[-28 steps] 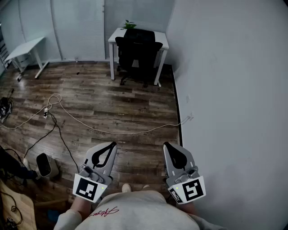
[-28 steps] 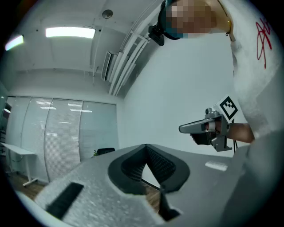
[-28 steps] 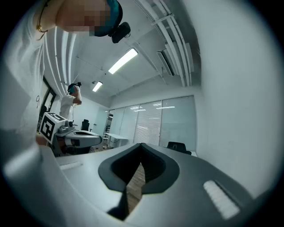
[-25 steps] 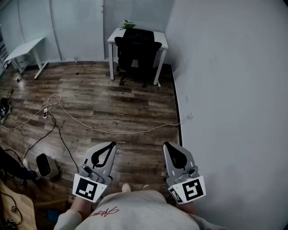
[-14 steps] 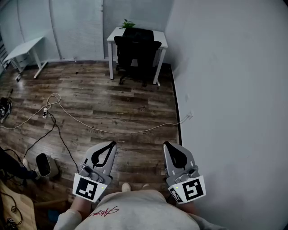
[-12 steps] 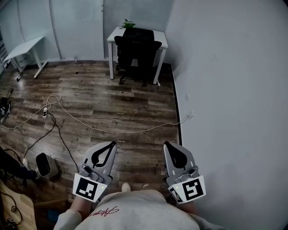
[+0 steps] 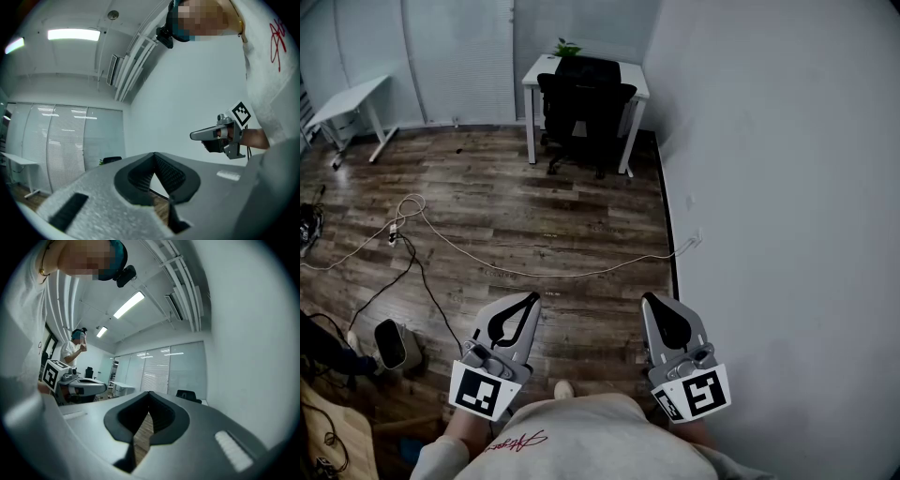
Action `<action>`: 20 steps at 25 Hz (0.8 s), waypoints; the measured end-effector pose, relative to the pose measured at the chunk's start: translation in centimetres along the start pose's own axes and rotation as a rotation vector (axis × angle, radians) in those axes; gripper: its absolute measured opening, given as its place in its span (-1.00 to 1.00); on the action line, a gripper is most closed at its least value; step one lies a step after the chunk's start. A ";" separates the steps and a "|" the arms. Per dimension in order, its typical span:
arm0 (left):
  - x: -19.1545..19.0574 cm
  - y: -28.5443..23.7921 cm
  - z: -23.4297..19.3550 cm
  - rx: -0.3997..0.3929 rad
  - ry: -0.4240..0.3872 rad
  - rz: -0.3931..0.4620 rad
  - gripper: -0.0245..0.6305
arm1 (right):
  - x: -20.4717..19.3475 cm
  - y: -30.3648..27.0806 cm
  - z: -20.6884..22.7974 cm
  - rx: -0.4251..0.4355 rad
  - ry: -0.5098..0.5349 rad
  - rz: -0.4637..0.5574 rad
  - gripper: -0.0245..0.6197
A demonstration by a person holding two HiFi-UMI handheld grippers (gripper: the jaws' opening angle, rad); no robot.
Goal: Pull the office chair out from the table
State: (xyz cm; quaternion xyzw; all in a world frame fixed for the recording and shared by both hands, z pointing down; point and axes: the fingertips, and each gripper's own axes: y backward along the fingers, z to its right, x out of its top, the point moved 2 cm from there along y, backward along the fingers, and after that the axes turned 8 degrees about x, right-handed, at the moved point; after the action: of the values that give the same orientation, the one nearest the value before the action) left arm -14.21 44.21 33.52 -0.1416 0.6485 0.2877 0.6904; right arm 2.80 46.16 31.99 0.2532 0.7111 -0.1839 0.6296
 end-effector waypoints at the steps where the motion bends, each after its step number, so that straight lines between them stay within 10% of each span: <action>1: 0.0 0.0 0.0 -0.002 -0.002 -0.001 -0.94 | 0.0 0.0 -0.1 0.000 -0.002 0.001 -0.92; 20: -0.6 0.0 -0.1 -0.008 0.023 -0.010 -0.94 | -0.5 0.6 -0.1 -0.018 -0.012 -0.020 -0.92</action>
State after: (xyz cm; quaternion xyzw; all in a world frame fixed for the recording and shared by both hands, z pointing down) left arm -14.30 44.01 34.07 -0.1512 0.6546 0.2851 0.6837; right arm 3.08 46.65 32.58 0.2391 0.7115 -0.1854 0.6342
